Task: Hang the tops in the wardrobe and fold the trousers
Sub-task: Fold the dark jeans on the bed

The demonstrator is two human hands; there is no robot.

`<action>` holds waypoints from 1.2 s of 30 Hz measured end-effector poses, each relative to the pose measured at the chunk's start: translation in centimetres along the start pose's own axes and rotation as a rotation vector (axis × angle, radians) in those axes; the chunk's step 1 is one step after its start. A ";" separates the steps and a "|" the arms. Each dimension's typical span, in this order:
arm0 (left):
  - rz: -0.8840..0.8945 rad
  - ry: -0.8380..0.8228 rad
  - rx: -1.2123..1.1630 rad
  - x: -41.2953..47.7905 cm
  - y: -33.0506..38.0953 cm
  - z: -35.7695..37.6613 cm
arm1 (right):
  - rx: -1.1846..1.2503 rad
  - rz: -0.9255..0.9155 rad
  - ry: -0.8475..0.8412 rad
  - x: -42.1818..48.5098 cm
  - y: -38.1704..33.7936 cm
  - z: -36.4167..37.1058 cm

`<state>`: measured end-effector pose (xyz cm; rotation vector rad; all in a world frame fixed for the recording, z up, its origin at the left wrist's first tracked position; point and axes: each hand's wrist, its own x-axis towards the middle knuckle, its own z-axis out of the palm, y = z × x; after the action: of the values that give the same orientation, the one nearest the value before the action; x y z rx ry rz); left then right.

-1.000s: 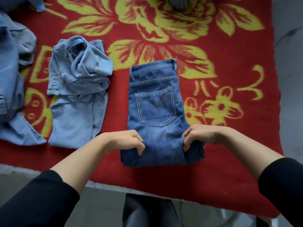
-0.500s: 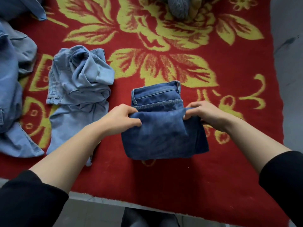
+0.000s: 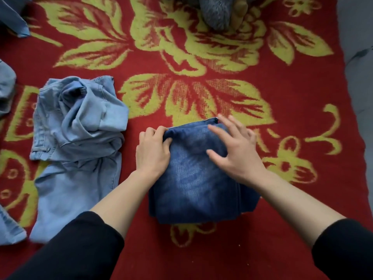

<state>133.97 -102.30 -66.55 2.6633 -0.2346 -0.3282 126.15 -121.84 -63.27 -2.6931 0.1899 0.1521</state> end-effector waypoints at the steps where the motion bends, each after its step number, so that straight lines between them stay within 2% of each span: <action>1: 0.007 0.016 0.010 0.4 0.0 0.3 | -0.046 -0.044 -0.068 0.0 0.1 0.5; 3: 0.010 0.033 0.050 1.1 -0.2 1.1 | -0.107 -0.064 -0.204 0.5 0.4 1.3; 5: 0.031 0.031 0.122 1.8 -0.4 1.7 | -0.170 -0.068 -0.267 1.8 0.7 1.8; 8: 0.255 0.044 0.348 2.8 -0.9 2.4 | -0.275 -0.089 -0.333 4.3 0.7 2.3; 10: 0.398 -0.079 0.446 3.5 -0.8 2.7 | -0.309 -0.088 -0.375 6.2 0.6 2.4; 13: 0.240 -0.403 0.344 5.0 -0.6 2.4 | -0.322 -0.066 -0.492 9.1 0.6 2.1; 15: 0.166 -0.528 0.305 6.0 -0.4 2.0 | -0.288 0.003 -0.616 10.9 0.6 2.2; 18: 0.168 -0.591 0.306 6.6 -0.1 1.3 | -0.195 0.170 -0.745 12.5 0.4 2.6; 24: 0.116 -0.634 0.234 3.2 -0.3 1.1 | -0.206 0.262 -0.908 10.1 -1.0 3.2; 31: 0.073 -0.593 0.164 -7.9 -1.5 2.2 | -0.299 0.232 -0.906 -0.4 -2.7 4.1; 33: 0.039 -0.559 0.158 -11.1 -1.5 1.7 | -0.364 0.116 -0.858 -3.5 -3.8 3.9; 36: -0.019 -0.455 0.152 -16.2 -1.4 0.3 | -0.402 -0.144 -0.694 -8.2 -5.4 3.0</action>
<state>118.57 -97.66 -64.31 2.7045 -0.3862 -0.9580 118.66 -114.82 -62.64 -2.8299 -0.2736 1.1567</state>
